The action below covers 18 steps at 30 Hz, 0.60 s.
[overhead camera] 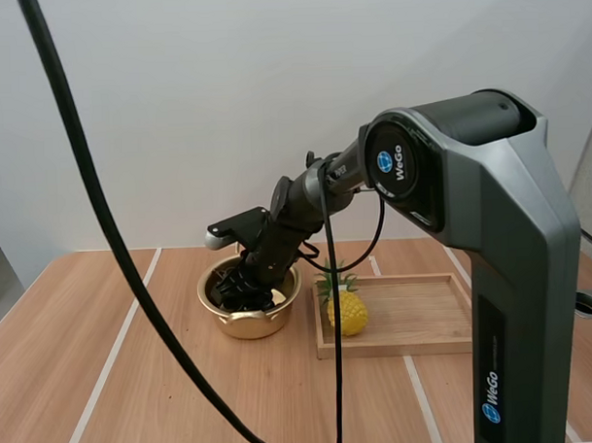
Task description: Open the pot, put the grape inside, and close it
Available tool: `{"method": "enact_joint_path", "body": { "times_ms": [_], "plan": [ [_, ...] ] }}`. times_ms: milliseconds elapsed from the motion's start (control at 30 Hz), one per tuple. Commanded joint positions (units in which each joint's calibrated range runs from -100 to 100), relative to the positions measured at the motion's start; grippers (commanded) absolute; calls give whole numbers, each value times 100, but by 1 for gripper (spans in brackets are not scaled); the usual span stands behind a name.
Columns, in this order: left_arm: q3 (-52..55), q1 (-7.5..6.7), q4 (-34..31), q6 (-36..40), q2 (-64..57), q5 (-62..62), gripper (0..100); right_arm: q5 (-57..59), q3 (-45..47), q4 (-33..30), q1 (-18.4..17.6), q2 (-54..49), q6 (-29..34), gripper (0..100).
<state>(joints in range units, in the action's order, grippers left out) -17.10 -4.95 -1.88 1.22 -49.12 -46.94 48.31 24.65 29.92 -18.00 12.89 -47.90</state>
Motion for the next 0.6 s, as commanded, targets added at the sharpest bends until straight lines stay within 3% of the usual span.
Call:
{"method": "enact_joint_path", "body": {
  "times_ms": [0,33,67,133,167,567],
  "plan": [
    [-33,-12,-13,13,-45,244,0,436,82,-236,5,55,-30,4],
    [-33,-12,-13,13,-45,244,0,436,82,-236,5,55,-30,16],
    [-33,-12,-13,13,-45,244,0,436,82,-236,5,55,-30,35],
    [-33,-12,-13,13,-45,244,0,436,82,-236,5,55,42,86],
    [-33,-12,-13,13,-45,244,0,436,82,-236,5,55,98,100],
    [-33,-12,-13,13,-45,244,0,590,-83,-251,0,-248,440,100]
  ]
}}
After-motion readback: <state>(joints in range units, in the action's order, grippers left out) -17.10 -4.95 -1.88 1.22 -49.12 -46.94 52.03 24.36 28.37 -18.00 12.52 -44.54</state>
